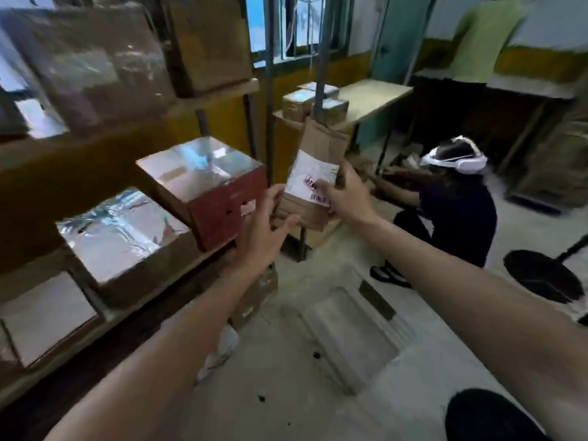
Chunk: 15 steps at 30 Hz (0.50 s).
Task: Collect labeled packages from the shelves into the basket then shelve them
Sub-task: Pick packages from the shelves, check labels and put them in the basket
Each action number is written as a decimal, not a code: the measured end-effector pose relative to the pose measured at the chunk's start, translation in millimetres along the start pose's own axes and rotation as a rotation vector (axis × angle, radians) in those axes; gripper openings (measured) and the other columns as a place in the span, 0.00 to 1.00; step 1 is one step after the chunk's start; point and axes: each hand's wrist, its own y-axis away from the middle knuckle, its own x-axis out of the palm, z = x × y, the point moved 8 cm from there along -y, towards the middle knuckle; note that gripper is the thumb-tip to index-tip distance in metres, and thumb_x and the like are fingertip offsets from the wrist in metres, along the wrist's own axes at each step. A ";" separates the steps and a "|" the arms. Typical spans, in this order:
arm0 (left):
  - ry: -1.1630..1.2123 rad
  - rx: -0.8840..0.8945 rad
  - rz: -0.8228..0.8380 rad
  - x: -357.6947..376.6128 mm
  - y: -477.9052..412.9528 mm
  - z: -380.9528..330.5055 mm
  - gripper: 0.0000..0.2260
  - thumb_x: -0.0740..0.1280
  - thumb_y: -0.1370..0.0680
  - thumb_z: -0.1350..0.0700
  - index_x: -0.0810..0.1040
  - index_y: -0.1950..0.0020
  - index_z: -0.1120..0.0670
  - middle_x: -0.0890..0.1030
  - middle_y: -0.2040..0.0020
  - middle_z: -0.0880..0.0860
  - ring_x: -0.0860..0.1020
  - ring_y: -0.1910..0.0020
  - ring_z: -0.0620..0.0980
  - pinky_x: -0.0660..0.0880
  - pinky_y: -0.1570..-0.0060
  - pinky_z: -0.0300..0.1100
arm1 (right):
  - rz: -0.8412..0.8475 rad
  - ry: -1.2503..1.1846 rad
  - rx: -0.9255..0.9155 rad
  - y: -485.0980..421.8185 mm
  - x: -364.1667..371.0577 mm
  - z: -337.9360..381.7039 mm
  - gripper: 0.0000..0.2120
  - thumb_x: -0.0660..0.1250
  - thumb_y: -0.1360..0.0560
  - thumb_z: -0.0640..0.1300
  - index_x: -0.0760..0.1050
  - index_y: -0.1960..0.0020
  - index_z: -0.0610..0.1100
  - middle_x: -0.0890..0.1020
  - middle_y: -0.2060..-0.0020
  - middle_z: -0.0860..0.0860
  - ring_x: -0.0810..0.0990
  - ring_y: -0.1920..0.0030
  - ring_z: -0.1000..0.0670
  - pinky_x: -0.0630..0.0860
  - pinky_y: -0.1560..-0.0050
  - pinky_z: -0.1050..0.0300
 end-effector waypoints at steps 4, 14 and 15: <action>0.029 -0.129 0.242 101.1 1.0 59.4 0.22 0.69 0.27 0.49 0.65 0.37 0.38 0.80 0.42 0.48 0.78 0.46 0.44 0.75 0.46 0.42 | -0.038 -0.047 0.238 1.9 -23.4 -105.0 0.20 0.66 0.24 0.42 0.65 0.34 0.42 0.79 0.41 0.45 0.81 0.48 0.44 0.78 0.73 0.55; -0.039 -0.186 0.596 254.7 -24.5 179.6 0.22 0.69 0.27 0.51 0.69 0.34 0.47 0.76 0.46 0.43 0.74 0.48 0.40 0.69 0.47 0.39 | -0.261 -0.069 0.572 -26.0 -28.7 -303.8 0.16 0.68 0.26 0.43 0.70 0.41 0.42 0.81 0.52 0.53 0.81 0.54 0.57 0.77 0.60 0.68; -0.038 -0.196 0.637 266.3 -26.8 191.9 0.22 0.69 0.27 0.52 0.69 0.34 0.47 0.76 0.46 0.42 0.74 0.47 0.40 0.69 0.47 0.38 | -0.280 -0.080 0.604 -26.9 -24.9 -322.0 0.15 0.68 0.26 0.44 0.70 0.42 0.42 0.81 0.53 0.54 0.81 0.55 0.58 0.77 0.62 0.68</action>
